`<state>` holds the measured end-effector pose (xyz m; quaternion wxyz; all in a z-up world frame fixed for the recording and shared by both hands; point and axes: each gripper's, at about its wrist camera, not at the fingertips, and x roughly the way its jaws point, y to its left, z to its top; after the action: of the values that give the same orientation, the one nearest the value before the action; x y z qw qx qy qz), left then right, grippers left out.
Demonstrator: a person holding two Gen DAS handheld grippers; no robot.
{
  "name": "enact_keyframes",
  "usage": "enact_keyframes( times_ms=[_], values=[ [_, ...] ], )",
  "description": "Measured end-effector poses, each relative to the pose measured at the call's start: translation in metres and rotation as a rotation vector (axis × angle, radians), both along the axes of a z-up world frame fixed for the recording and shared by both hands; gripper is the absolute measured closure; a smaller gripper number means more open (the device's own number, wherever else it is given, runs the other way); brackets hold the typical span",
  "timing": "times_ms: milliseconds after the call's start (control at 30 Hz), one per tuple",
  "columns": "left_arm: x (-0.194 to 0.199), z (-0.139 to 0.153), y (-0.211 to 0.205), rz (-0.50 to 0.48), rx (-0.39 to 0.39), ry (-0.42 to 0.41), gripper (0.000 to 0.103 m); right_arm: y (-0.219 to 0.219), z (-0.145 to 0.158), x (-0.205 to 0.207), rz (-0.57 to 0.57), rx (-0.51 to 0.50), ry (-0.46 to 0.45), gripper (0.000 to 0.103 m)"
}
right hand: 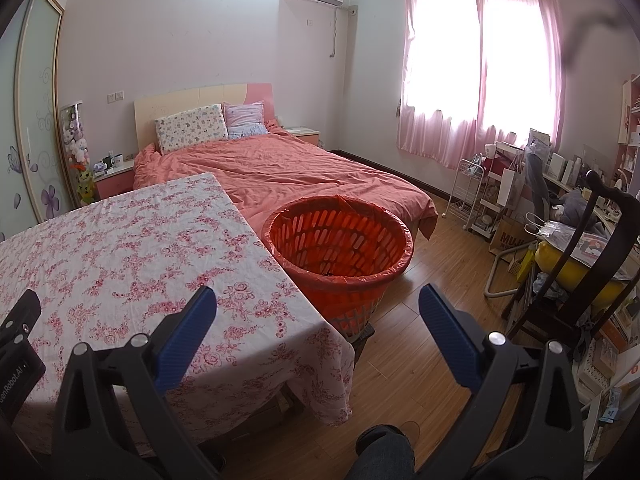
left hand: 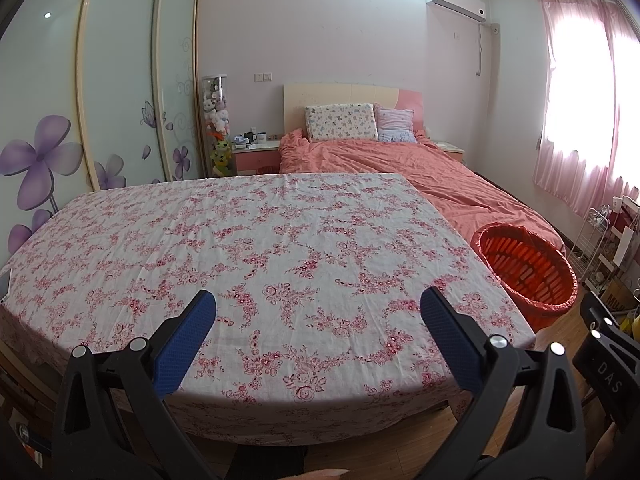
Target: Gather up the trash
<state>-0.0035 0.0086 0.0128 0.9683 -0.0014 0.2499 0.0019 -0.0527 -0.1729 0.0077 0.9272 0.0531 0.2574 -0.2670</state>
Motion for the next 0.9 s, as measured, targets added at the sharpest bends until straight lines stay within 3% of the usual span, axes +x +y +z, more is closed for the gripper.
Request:
enact_keyframes(
  times_ms=[900],
  values=[
    [-0.0018,-0.0043,0.0014,0.004,-0.002,0.006,0.002,0.0002,0.0007,0.001,0.0,0.0,0.001,0.004]
  ],
)
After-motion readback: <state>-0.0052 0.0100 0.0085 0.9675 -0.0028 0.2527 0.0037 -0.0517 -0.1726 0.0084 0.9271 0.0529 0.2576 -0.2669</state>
